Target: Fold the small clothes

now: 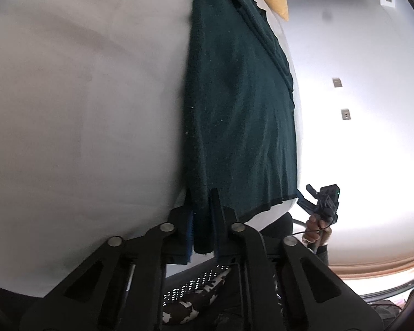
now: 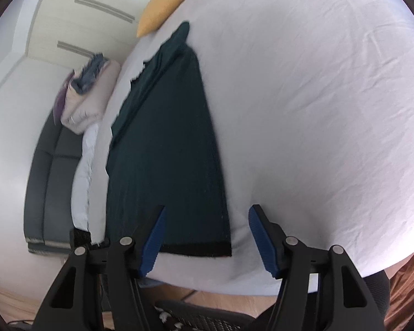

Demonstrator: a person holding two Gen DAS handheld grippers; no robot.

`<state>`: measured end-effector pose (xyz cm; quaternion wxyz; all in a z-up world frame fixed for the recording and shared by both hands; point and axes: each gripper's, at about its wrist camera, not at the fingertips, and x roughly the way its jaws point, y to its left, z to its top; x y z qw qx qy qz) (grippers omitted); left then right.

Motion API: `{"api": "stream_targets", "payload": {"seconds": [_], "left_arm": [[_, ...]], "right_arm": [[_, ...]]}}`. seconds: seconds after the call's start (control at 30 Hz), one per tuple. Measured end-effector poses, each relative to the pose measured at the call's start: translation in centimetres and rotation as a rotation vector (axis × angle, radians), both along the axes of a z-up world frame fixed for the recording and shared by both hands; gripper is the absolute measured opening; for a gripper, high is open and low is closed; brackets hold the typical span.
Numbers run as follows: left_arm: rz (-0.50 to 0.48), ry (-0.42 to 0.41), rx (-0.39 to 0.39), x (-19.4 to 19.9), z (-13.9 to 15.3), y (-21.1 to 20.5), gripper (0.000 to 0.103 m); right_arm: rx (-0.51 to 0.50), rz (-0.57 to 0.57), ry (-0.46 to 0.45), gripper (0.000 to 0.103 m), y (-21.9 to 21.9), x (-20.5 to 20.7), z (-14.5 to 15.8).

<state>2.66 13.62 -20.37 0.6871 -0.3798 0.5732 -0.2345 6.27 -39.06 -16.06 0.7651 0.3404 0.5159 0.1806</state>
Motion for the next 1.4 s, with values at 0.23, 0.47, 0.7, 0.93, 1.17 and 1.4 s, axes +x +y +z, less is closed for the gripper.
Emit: {"api": "stream_targets", "payload": {"seconds": [0.23, 0.47, 0.7, 0.93, 1.17, 1.4], "left_arm": [[-0.003, -0.022, 0.001, -0.5, 0.0, 0.2, 0.005], [-0.002, -0.037, 0.009, -0.9, 0.2, 0.0, 0.005], [0.014, -0.075, 0.031, -1.1, 1.4, -0.3, 0.004], [0.048, -0.135, -0.029, -1.3, 2.8, 0.3, 0.004], [0.099, -0.196, -0.091, -0.2, 5.3, 1.3, 0.004], [0.175, -0.248, -0.141, 3.2, 8.1, 2.4, 0.004]], "right_arm": [[0.022, 0.064, 0.03, 0.052, 1.2, 0.2, -0.7], [0.014, 0.062, 0.046, 0.011, 1.0, 0.2, -1.5], [0.024, 0.048, 0.012, 0.008, 1.1, -0.2, -0.9], [0.065, 0.047, -0.051, 0.007, 1.5, -0.1, 1.0], [0.141, 0.035, -0.124, 0.007, 2.2, 1.1, 3.4], [0.194, -0.024, -0.183, 0.007, 2.2, 5.0, 5.0]]}}
